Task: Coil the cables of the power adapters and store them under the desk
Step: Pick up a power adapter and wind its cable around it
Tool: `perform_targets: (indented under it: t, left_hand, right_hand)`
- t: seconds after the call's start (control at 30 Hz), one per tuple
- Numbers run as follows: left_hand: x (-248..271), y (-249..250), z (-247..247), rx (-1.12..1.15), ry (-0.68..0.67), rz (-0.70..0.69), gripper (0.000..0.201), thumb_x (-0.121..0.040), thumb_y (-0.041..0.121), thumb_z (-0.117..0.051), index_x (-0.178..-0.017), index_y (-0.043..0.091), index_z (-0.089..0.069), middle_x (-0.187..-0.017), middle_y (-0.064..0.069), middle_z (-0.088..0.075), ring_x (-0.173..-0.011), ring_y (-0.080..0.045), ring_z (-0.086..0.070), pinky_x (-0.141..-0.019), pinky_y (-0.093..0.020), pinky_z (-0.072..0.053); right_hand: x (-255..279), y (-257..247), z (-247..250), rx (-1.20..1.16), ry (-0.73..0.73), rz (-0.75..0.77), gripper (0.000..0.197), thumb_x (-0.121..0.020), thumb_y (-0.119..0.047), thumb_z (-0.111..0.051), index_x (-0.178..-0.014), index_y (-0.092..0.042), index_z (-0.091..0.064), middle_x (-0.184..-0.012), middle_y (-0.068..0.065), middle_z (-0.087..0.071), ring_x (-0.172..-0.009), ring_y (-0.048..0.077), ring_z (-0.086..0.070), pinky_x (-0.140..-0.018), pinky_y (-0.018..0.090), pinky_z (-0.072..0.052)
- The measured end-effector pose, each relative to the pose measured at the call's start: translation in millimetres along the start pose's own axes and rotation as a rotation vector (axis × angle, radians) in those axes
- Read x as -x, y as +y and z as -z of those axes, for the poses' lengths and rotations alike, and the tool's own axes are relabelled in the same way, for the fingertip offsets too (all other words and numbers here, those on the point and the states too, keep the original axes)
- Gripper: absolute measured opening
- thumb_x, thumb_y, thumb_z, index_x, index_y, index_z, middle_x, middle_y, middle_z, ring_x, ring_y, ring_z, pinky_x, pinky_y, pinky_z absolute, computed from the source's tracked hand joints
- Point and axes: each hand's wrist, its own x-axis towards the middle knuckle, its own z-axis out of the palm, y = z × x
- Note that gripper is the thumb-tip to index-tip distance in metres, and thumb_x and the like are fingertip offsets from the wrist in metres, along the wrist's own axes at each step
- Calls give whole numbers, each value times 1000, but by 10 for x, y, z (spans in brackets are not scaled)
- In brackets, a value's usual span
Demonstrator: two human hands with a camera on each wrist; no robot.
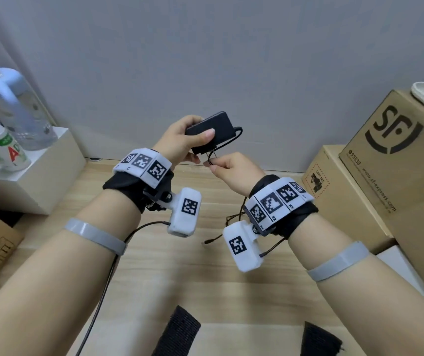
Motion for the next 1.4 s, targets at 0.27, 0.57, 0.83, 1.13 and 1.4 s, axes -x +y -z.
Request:
perform_targets:
  t: [0.27,0.57,0.83,1.13,1.4]
  left_hand:
    - [9,-31,17,79,-33,33,12,-89,13,-57,-100,19,-57,-87,0,-60,-76,-13,-63,-48,-18,-47]
    - [-16,-194,-38,-568,4,-23,33,-67,2,-79,-89,15,-59,-72,-2,-59,-55,-13,-53,-46,-15,-45]
    - [120,-149,89,3,-319,-7,59,-46,25,-91,-95,12,-62,-69,2,-69,-58,-9,-59,-49,-17,-46]
    - [50,-143,-83,401,-54,-19,58,-55,30,-88,-101,9,-59,-73,3,-69,-64,-10,-64,-50,-16,-45]
    - [37,-188,-151,163,170,37,17,-81,7,-67,-90,15,-55,-83,-1,-57,-69,-13,-59,-51,-18,-46]
  right_hand:
    - [83,13,56,-64,-27,-25,31,-93,-24,-48,-120,-22,-63,-91,-10,-65,-78,0,-52,-82,23,-42]
    - [198,-255,320,-93,180,143,19,-83,-28,-66,-75,-11,-71,-65,0,-60,-68,15,-55,-68,30,-43]
    - [89,80,362,-231,345,63,21,-86,-27,-63,-65,-28,-65,-70,-4,-65,-74,13,-58,-82,36,-48]
    - [106,53,-10,-176,131,35,27,-96,-23,-39,-73,-22,-53,-61,-7,-48,-55,9,-41,-59,27,-34]
    - [160,46,-50,-90,-8,-15,28,-95,-27,-44,-72,-23,-59,-60,-3,-48,-56,11,-44,-67,29,-40]
